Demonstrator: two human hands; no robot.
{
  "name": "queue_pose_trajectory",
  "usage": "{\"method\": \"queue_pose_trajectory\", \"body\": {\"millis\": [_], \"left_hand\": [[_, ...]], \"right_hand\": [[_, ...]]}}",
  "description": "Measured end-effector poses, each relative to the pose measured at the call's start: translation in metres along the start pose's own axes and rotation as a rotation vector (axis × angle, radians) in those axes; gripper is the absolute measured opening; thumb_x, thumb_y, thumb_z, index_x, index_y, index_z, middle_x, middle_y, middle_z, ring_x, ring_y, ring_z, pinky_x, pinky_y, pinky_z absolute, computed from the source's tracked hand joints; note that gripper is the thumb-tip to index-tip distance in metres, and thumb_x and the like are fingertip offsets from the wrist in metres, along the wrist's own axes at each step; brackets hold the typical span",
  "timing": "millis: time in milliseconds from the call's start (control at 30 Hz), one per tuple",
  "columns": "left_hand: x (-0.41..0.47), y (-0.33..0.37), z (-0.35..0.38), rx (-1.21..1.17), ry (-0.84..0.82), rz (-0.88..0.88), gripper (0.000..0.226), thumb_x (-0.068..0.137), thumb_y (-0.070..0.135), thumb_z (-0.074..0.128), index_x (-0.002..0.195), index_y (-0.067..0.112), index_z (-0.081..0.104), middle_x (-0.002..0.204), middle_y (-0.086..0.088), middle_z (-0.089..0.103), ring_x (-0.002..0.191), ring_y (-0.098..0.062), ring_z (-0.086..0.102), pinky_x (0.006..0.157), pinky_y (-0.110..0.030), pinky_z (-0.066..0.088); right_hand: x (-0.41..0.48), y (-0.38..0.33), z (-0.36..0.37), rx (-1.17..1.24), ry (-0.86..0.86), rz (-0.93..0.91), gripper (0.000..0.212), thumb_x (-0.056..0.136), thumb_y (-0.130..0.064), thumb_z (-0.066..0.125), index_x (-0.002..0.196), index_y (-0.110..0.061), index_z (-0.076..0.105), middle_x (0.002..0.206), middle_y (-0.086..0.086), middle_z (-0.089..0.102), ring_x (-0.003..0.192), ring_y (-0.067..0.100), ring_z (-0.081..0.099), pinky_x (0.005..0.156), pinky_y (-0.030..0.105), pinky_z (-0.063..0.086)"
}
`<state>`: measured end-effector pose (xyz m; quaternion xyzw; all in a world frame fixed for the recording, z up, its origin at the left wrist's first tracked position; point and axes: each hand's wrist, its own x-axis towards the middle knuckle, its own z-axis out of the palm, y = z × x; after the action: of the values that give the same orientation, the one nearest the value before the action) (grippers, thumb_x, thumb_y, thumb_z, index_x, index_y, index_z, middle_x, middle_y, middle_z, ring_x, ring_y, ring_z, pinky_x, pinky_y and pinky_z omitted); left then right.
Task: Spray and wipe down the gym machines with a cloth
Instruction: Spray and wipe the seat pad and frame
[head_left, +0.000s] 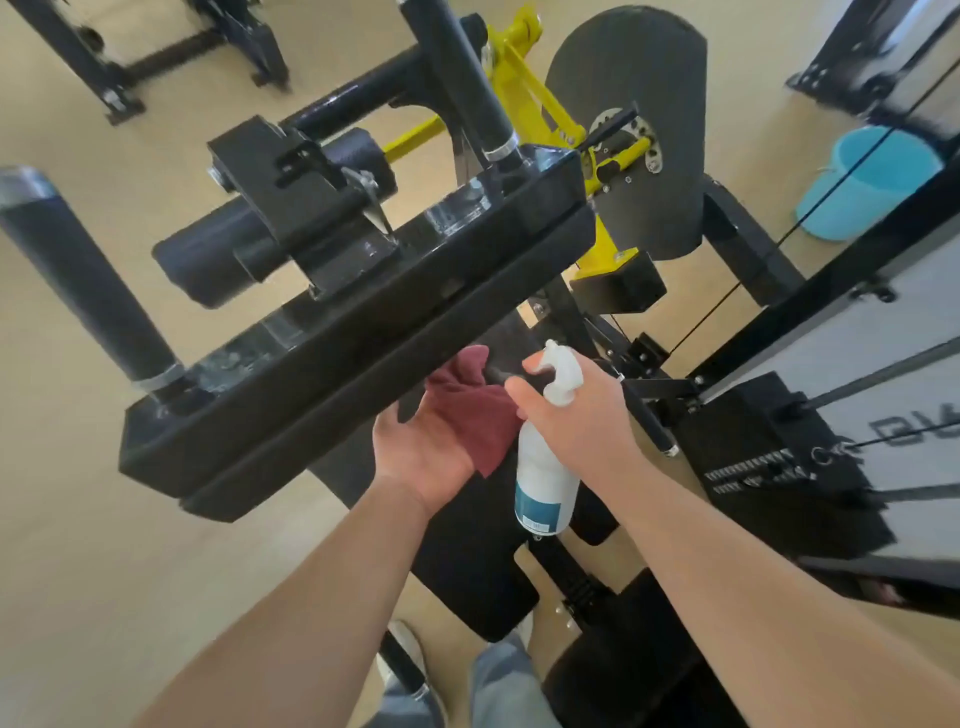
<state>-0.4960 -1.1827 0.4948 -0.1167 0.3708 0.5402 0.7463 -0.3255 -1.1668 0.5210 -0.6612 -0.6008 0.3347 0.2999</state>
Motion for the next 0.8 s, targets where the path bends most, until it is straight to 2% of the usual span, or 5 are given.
{"method": "queue_pose_trajectory", "body": {"millis": [167,467,600,700,800], "left_hand": [[0.008,-0.008,0.016,0.056,0.007,-0.023,0.081,0.099,0.072,0.026,0.143,0.011,0.056,0.139,-0.024,0.062,0.122,-0.043,0.064,0.116,-0.053,0.037],[-0.006,-0.021,0.032,0.202,0.039,-0.101,0.089,0.091,0.083,0.033,0.142,0.015,0.059,0.141,-0.022,0.060,0.130,-0.042,0.059,0.121,-0.055,0.030],[-0.006,-0.030,0.032,0.322,0.102,-0.081,0.085,0.092,0.081,0.033,0.144,0.019,0.055,0.139,-0.016,0.064,0.128,-0.039,0.062,0.119,-0.054,0.034],[-0.006,-0.040,0.040,0.844,0.114,0.020,0.058,0.102,0.051,0.050,0.148,0.016,0.044,0.121,-0.008,0.068,0.111,-0.029,0.067,0.102,-0.048,0.052],[-0.007,-0.043,0.040,1.434,0.118,0.237,0.041,0.103,0.020,0.056,0.142,0.032,0.046,0.118,0.008,0.062,0.103,-0.014,0.067,0.071,-0.015,0.053]], "right_hand": [[0.012,0.011,-0.015,0.031,0.059,0.019,0.027,0.087,-0.038,0.076,0.079,-0.016,0.061,0.077,-0.007,0.062,0.077,0.003,0.061,0.063,0.005,0.041],[0.030,0.017,-0.034,0.068,0.112,0.009,0.024,0.089,-0.045,0.073,0.085,-0.024,0.060,0.088,-0.002,0.068,0.085,0.017,0.070,0.081,0.036,0.059],[0.033,0.020,-0.041,0.066,0.127,0.040,0.028,0.089,-0.047,0.071,0.081,-0.022,0.063,0.082,-0.003,0.071,0.079,0.008,0.065,0.070,0.025,0.053],[0.034,0.016,-0.048,0.037,0.105,0.022,0.019,0.090,-0.046,0.071,0.094,-0.031,0.060,0.089,-0.014,0.064,0.081,-0.003,0.059,0.065,0.009,0.038],[0.034,0.018,-0.049,0.040,0.088,0.024,0.020,0.090,-0.045,0.071,0.098,-0.030,0.061,0.087,-0.016,0.061,0.081,-0.001,0.059,0.065,0.011,0.039]]}}
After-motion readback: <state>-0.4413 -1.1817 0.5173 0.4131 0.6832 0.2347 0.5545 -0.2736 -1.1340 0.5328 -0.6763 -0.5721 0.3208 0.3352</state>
